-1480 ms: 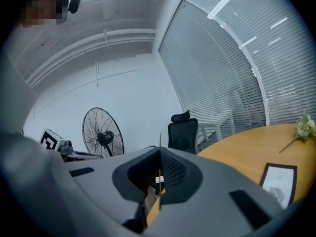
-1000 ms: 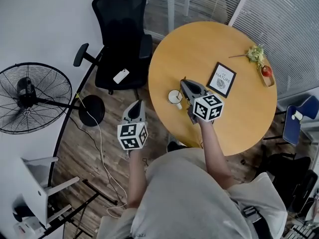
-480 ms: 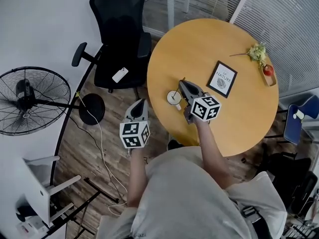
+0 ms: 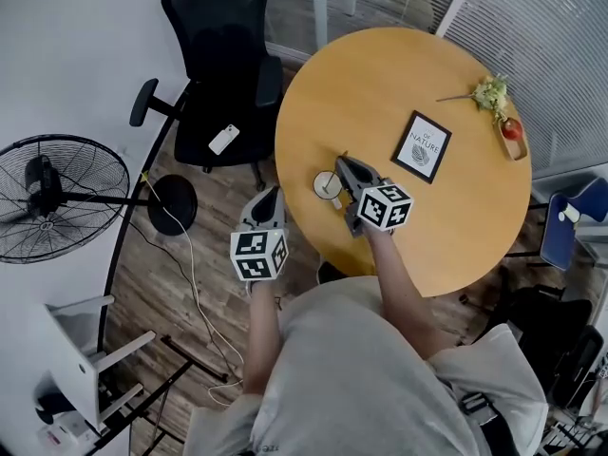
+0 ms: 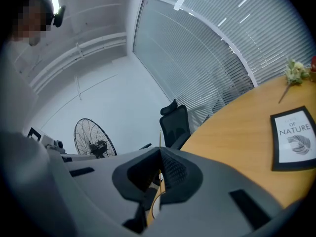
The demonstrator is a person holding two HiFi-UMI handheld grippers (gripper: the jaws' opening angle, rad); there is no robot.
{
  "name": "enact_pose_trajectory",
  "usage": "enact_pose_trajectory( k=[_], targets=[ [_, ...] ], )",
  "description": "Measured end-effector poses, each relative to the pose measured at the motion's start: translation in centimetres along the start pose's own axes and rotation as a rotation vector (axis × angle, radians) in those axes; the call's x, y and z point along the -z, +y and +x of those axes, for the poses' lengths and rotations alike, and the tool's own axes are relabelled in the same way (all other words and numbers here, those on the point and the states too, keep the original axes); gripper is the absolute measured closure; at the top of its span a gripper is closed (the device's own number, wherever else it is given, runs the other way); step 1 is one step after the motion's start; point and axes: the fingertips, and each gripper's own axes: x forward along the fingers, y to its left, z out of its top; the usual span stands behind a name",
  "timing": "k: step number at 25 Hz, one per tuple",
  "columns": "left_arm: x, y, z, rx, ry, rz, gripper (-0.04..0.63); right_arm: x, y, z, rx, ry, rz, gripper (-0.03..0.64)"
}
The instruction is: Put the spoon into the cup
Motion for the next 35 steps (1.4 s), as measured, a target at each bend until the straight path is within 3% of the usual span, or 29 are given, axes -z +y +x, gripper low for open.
enact_pose_trajectory(
  k=[20, 35],
  targets=[
    [1.2, -0.2, -0.3, 0.002, 0.026, 0.004, 0.586, 4.1, -1.3, -0.1, 0.008, 0.109, 0.047, 0.617],
    [0.6, -0.7, -0.2, 0.01, 0.023, 0.02, 0.586, 5.9, -2.0, -0.1, 0.021, 0.198, 0.012, 0.614]
  ],
)
